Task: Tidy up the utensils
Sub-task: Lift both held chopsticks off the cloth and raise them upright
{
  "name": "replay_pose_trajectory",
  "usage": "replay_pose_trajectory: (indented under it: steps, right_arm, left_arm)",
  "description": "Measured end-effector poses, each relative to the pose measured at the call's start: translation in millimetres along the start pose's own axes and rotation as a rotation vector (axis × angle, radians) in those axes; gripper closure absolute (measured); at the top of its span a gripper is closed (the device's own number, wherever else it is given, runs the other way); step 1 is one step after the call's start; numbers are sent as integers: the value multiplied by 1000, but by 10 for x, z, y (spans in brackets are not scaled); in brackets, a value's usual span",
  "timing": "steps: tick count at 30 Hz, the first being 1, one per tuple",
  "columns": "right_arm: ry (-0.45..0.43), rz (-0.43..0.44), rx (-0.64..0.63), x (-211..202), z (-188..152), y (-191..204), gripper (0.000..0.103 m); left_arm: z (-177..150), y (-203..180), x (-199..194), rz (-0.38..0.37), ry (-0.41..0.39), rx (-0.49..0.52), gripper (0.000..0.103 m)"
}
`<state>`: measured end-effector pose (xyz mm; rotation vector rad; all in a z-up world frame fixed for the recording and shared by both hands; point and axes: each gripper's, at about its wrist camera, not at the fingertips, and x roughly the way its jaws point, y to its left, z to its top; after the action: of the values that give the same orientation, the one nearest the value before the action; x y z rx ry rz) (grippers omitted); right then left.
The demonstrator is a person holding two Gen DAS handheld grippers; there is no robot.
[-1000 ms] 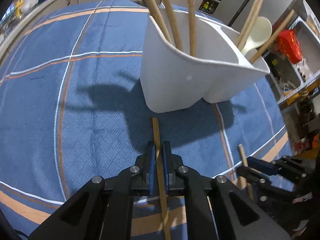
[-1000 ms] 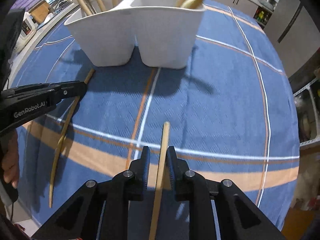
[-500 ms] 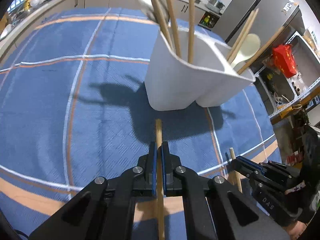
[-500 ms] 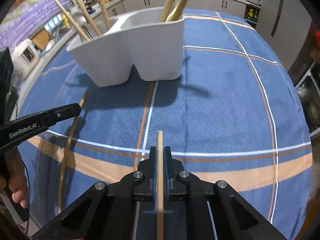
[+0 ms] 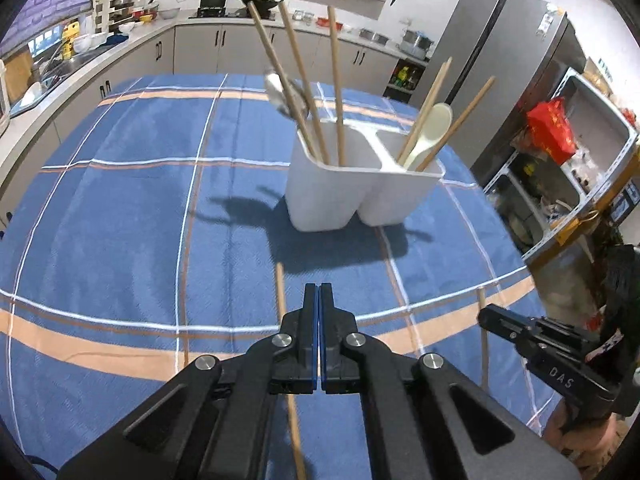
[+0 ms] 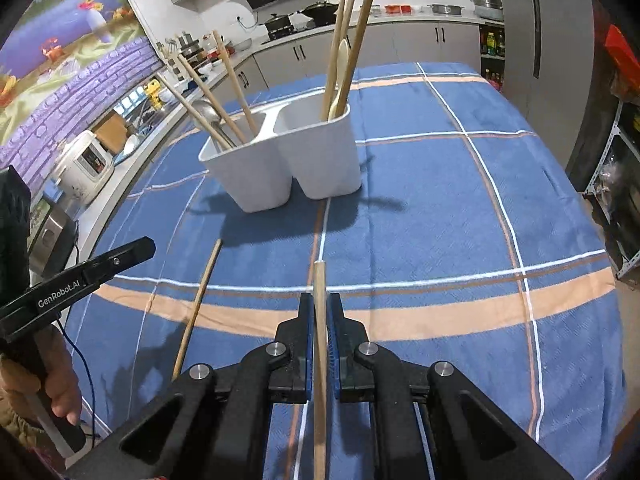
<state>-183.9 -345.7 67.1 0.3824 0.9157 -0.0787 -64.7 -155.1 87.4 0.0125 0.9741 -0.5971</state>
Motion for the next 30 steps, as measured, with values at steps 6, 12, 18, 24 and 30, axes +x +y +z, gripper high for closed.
replay_pose_trajectory:
  steps: [6, 12, 18, 24, 30]
  right_arm:
    - [39, -3, 1, 74, -132, -18, 96]
    - [65, 14, 27, 174, -206, -20, 96]
    - [63, 27, 33, 170, -184, -3, 96]
    - [56, 51, 58, 188, -162, -33, 96]
    - [20, 91, 87, 98, -115, -34, 96]
  left_arm:
    - [-4, 157, 309, 67, 71, -20, 94]
    - [52, -9, 775, 92, 177, 103, 81]
    - [118, -148, 1070, 151, 221, 208, 81]
    - [72, -166, 1038, 103, 205, 219, 98]
    - [107, -106, 623, 60, 106, 157, 98]
